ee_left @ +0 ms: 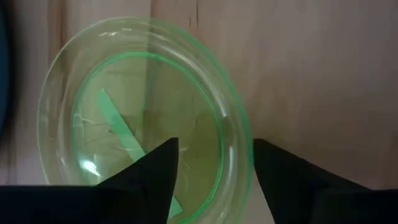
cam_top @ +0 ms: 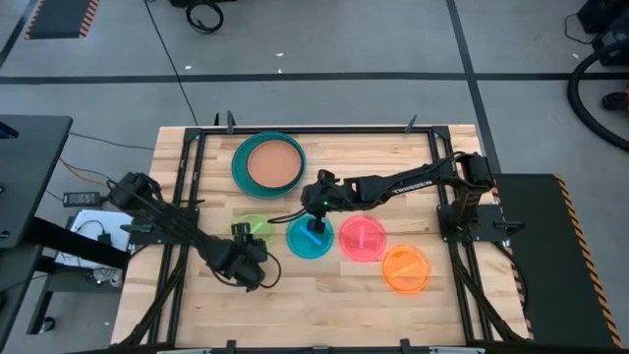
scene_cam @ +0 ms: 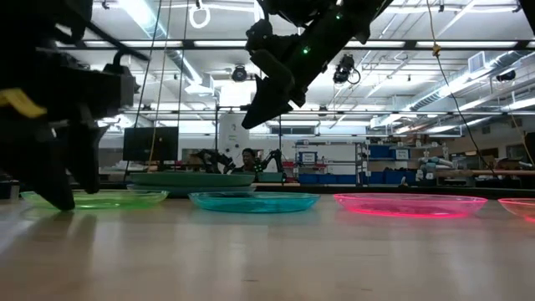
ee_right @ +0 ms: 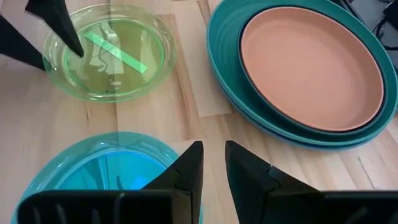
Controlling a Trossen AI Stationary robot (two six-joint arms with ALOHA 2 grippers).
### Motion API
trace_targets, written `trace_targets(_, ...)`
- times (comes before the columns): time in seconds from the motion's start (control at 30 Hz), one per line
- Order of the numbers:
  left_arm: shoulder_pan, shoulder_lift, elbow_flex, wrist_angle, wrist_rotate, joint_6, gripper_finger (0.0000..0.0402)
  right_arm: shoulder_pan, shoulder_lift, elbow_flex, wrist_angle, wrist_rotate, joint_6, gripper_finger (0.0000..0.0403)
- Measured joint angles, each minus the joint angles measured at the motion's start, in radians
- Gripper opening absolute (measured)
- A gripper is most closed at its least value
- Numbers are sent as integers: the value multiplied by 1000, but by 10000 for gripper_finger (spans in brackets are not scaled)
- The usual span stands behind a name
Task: Stack plastic plates
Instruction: Stack the light green plate on top of the brown plate
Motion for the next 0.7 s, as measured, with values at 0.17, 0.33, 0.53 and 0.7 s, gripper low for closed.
trace_targets(0.17,-1,19,4,-9,8,1,168,6,0,0,6,-1,-4,79)
trace_targets(0.33,-12,21,2,-16,17,7,83,15,0,0,3,-5,-5,79)
trace_targets(0.53,-13,13,-3,-66,27,31,10,40,0,0,-9,-8,-4,79)
trace_targets(0.7,-17,-24,-3,-110,41,30,7,77,0,0,-51,-6,11,79)
